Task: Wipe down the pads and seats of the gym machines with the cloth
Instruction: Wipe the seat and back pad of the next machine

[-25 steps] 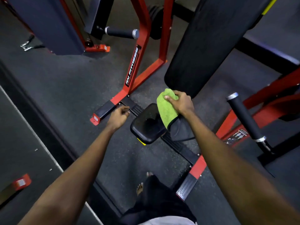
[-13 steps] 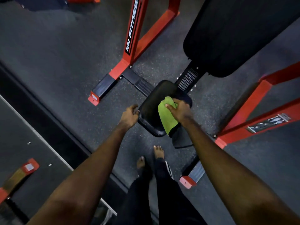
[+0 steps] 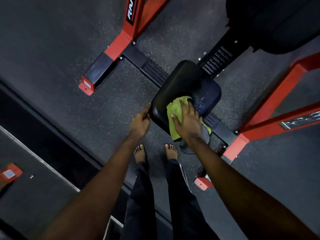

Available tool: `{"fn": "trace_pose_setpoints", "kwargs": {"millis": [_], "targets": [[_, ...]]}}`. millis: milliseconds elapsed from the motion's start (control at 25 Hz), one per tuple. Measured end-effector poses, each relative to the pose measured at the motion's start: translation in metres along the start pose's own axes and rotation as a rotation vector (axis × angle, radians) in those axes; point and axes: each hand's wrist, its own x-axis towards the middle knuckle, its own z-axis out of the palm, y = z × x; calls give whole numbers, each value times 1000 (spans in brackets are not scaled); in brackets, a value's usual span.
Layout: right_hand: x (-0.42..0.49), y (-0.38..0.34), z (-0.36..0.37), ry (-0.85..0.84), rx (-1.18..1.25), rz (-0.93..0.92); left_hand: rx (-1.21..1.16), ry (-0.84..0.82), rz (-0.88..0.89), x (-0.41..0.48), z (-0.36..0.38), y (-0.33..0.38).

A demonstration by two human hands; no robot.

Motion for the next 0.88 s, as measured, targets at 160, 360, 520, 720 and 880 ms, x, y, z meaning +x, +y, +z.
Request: {"fn": "trace_pose_setpoints", "kwargs": {"millis": [160,360,520,720,880], "targets": [[45,-16,-1,54,-78,-66,-386,64,-26,11,13,-18],[26,-12,1,73,-19,-215,-583,58,0,14,20,-39],[22,-20,1,60,-68,-301,-697,24,-46,19,9,-39],[43,-74,5,29,-213,-396,-697,-84,-88,22,-5,-43],[-21,-46,14,60,-275,-394,-675,-194,-48,25,-12,-45]]}}
